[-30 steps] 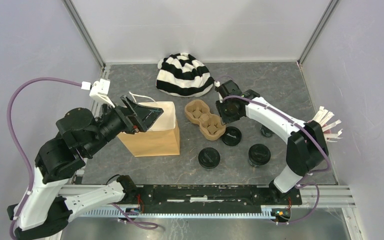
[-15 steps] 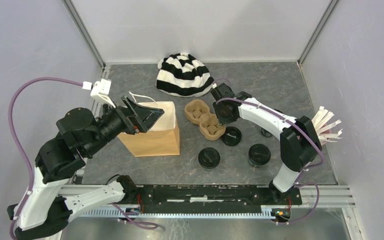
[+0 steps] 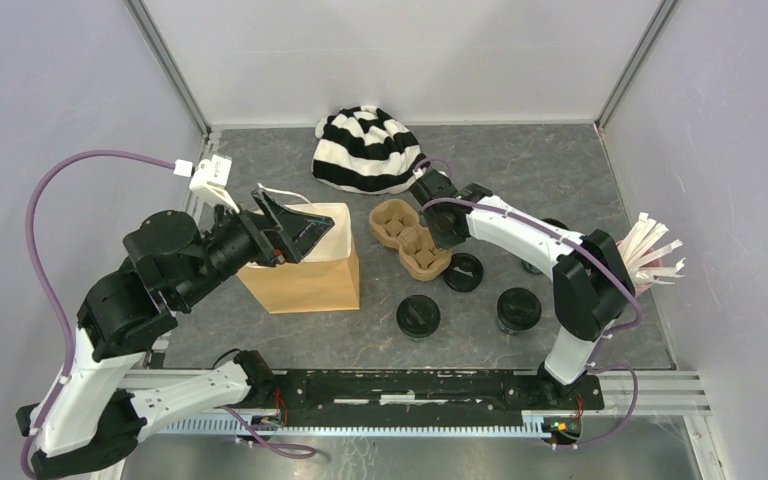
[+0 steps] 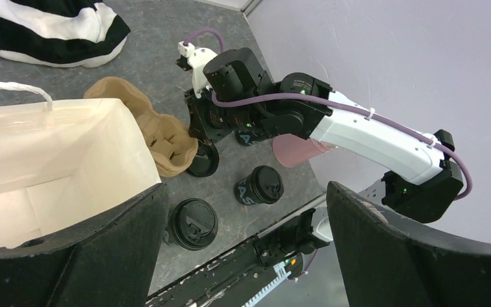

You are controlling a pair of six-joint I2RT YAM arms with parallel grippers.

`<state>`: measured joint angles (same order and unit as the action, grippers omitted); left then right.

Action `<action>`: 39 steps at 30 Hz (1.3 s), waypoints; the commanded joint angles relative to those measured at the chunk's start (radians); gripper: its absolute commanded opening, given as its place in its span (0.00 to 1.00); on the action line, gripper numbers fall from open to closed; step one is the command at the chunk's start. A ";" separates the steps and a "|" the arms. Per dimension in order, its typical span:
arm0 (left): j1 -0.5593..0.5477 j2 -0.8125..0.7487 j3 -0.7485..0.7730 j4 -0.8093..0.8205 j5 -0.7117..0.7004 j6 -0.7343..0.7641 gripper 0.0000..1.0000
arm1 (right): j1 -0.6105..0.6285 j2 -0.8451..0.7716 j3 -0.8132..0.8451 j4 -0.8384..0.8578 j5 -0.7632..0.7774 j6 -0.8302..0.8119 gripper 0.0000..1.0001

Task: Pack the takeout coffee

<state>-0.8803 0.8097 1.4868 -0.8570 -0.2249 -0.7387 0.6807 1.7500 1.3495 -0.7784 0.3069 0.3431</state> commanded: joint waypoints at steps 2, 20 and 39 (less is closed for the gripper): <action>0.003 0.007 0.011 0.050 0.019 0.039 0.98 | 0.009 0.003 0.062 -0.021 0.076 -0.001 0.06; 0.003 0.023 0.019 0.059 0.039 0.042 0.98 | -0.004 -0.164 0.088 0.049 0.048 0.019 0.00; 0.003 0.005 0.012 0.048 0.037 0.015 0.98 | -0.342 -0.278 -0.292 0.359 -0.559 0.195 0.39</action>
<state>-0.8803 0.8051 1.4872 -0.8364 -0.1989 -0.7391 0.3923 1.4860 1.1084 -0.4915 -0.1299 0.4618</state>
